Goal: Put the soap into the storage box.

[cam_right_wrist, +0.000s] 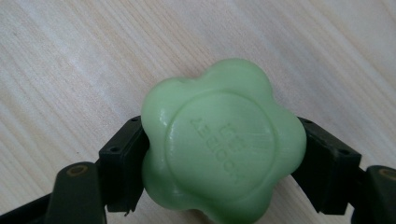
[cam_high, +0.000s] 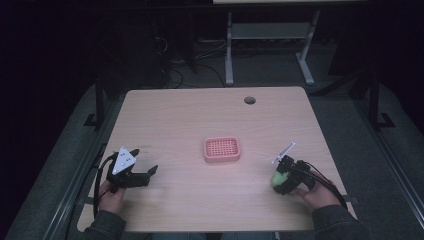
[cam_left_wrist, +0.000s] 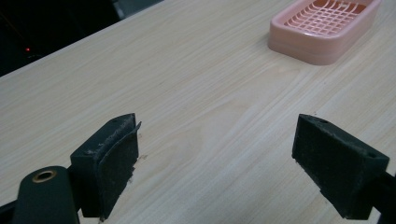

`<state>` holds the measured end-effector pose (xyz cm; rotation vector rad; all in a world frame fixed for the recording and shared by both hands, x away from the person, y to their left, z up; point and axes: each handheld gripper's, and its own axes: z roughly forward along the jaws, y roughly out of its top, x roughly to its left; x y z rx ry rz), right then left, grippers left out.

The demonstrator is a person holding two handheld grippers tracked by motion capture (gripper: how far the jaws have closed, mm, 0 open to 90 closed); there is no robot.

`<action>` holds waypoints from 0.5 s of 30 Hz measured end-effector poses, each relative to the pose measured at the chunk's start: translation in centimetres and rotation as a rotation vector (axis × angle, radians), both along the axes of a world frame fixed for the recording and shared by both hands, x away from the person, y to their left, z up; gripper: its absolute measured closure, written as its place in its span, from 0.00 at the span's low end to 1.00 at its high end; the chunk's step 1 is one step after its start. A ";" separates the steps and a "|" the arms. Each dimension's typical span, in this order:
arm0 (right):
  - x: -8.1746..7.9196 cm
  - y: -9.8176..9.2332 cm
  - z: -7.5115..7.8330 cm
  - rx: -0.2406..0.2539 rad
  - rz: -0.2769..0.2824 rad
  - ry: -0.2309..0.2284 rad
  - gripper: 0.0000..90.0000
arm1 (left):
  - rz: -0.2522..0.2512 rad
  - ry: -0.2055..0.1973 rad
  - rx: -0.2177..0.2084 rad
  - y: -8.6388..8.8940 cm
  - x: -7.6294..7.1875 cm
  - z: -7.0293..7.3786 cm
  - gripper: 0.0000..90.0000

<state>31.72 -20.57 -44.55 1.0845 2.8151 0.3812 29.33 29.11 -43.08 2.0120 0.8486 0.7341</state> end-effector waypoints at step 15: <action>0.4 0.7 2.0 0.015 0.029 -0.043 0.29 | 0.003 0.007 0.001 0.0 0.0 0.0 0.16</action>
